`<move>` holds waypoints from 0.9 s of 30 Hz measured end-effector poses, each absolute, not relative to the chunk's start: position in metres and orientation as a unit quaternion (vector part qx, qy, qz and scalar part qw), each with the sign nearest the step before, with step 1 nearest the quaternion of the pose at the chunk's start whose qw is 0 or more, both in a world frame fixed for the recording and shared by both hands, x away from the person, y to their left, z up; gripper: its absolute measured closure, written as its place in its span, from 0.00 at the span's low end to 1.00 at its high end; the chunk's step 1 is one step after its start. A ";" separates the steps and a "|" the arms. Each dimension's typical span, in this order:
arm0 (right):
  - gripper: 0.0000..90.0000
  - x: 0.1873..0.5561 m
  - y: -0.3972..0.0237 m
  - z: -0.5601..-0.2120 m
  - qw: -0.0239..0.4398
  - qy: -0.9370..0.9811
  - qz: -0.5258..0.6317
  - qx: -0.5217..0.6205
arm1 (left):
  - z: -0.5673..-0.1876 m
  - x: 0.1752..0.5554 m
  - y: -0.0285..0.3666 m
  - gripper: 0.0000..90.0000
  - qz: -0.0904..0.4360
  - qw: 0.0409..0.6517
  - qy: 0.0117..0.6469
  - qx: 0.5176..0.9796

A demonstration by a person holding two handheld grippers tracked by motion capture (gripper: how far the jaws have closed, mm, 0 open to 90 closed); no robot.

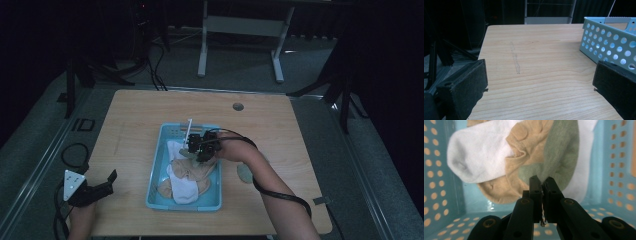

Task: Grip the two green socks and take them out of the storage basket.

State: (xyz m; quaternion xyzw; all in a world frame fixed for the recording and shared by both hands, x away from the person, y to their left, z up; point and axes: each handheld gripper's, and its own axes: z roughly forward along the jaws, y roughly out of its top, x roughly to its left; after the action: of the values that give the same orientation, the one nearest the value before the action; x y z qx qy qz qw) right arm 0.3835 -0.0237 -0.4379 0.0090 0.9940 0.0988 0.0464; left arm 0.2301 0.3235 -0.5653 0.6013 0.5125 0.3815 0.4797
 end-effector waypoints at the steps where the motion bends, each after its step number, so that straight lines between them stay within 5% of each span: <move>1: 0.96 0.383 -0.025 -0.433 0.050 0.994 0.102 0.011 | -0.565 0.230 0.324 0.00 0.381 0.480 0.513 0.602; 16: 0.96 0.377 -0.089 -0.357 0.104 0.981 0.156 0.050 | -0.565 0.232 0.323 0.00 0.380 0.481 0.514 0.601; 27: 0.96 0.384 -0.158 -0.348 0.124 0.973 0.157 0.114 | -0.565 0.231 0.322 0.00 0.383 0.476 0.514 0.602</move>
State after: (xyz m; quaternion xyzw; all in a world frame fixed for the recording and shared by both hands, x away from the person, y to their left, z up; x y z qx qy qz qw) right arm 0.3841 -0.1579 -0.3485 0.1144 0.9732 0.1568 0.1237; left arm 0.2311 0.3220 -0.5652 0.6020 0.5137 0.3832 0.4764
